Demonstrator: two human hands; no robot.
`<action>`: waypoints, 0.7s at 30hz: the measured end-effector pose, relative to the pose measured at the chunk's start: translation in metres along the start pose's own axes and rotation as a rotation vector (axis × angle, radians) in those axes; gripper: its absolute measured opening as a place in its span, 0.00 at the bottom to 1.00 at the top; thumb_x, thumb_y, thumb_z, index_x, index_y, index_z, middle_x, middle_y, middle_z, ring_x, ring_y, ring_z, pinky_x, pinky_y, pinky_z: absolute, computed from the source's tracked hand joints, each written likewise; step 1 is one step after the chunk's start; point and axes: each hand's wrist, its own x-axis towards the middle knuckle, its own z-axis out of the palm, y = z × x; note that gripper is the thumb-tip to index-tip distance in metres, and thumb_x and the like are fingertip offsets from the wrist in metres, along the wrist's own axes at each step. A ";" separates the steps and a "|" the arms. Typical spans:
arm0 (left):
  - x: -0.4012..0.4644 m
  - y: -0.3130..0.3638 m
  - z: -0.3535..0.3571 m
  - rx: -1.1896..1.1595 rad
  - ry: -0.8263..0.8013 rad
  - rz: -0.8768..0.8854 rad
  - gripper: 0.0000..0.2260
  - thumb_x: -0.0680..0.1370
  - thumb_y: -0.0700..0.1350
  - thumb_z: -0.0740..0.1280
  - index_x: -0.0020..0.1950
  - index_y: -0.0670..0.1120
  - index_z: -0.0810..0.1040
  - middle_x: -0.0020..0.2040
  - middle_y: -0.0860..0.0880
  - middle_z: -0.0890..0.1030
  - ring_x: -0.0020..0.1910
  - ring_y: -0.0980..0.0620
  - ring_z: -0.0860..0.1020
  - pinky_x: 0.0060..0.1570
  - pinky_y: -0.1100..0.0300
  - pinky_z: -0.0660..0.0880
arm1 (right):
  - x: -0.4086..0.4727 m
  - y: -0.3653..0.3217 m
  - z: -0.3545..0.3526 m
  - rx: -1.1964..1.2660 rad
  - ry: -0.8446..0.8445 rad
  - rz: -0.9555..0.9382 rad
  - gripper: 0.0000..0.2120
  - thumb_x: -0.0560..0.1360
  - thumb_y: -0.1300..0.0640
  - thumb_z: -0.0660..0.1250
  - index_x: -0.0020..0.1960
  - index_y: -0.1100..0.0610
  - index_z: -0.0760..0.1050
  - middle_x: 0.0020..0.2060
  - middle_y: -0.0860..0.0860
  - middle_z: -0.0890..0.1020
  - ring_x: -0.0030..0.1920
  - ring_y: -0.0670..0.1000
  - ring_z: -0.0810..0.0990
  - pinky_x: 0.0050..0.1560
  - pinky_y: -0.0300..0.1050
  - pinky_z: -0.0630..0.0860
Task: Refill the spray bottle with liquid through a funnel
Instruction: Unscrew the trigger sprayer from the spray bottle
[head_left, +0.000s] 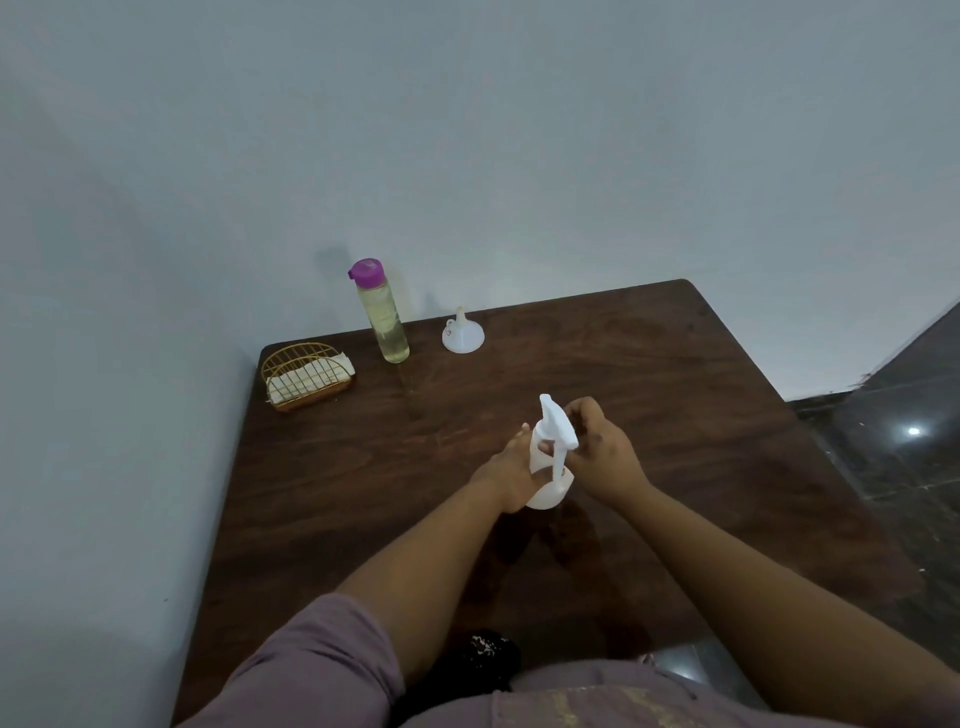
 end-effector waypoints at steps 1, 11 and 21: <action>0.001 -0.002 0.000 0.008 0.003 0.003 0.40 0.75 0.63 0.66 0.79 0.54 0.49 0.78 0.49 0.60 0.73 0.46 0.66 0.72 0.48 0.65 | -0.002 0.000 -0.002 0.023 -0.008 0.017 0.11 0.73 0.56 0.71 0.49 0.52 0.69 0.39 0.43 0.79 0.36 0.41 0.79 0.35 0.33 0.73; 0.002 -0.008 0.002 0.037 0.002 0.044 0.37 0.77 0.63 0.61 0.80 0.55 0.48 0.80 0.53 0.55 0.74 0.47 0.65 0.70 0.47 0.67 | 0.003 0.002 -0.003 0.038 -0.092 -0.005 0.23 0.62 0.52 0.80 0.53 0.52 0.76 0.48 0.44 0.78 0.47 0.44 0.77 0.45 0.32 0.75; -0.003 -0.004 0.001 0.049 0.027 0.006 0.39 0.77 0.63 0.63 0.80 0.51 0.48 0.78 0.49 0.60 0.74 0.45 0.65 0.71 0.49 0.65 | 0.016 -0.002 -0.011 -0.009 -0.382 0.036 0.17 0.76 0.59 0.68 0.63 0.53 0.73 0.57 0.48 0.70 0.55 0.48 0.73 0.52 0.39 0.73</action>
